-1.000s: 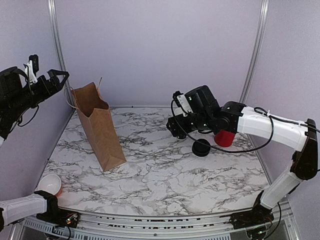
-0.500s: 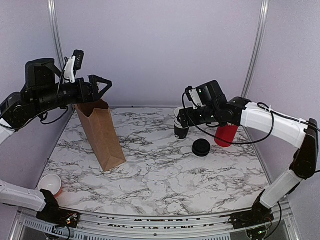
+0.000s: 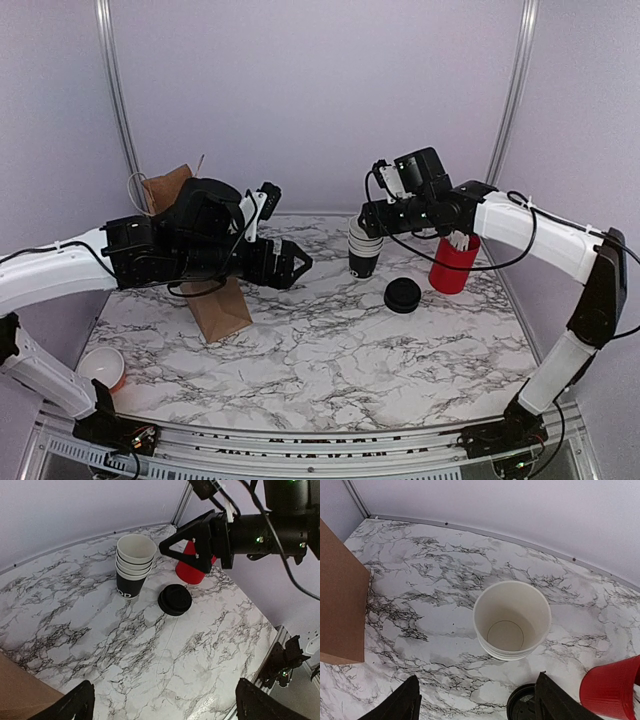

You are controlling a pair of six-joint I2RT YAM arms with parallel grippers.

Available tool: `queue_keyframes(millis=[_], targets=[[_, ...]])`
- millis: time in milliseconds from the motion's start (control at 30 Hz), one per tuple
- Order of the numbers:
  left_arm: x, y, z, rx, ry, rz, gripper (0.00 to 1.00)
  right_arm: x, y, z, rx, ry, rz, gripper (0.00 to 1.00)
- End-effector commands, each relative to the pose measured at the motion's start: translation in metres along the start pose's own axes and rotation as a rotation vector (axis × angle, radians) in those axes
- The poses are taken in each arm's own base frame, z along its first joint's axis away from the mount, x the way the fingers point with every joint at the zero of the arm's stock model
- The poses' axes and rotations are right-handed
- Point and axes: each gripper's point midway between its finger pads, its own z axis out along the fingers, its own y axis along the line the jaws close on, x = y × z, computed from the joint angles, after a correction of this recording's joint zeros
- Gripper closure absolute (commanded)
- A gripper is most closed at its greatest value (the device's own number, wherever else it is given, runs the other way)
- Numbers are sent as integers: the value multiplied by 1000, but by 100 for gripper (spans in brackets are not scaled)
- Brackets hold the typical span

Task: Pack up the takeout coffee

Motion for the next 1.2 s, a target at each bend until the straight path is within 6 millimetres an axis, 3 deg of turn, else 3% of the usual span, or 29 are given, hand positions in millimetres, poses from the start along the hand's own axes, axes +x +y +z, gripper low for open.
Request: queue_keyframes(millis=[0, 400, 600, 933, 1167], targets=[[28, 12, 30, -39, 22, -67, 1, -16, -10, 3, -9, -23, 6, 25], [107, 40, 77, -113, 169, -86, 1, -19, 2, 38, -33, 55, -82, 39], [141, 71, 89, -186, 217, -113, 1, -13, 13, 53, -40, 97, -142, 42], [158, 134, 78, -300, 235, -191, 1, -13, 15, 62, -26, 111, -158, 43], [154, 173, 64, -381, 222, -196, 1, -9, 18, 68, -33, 128, -167, 43]])
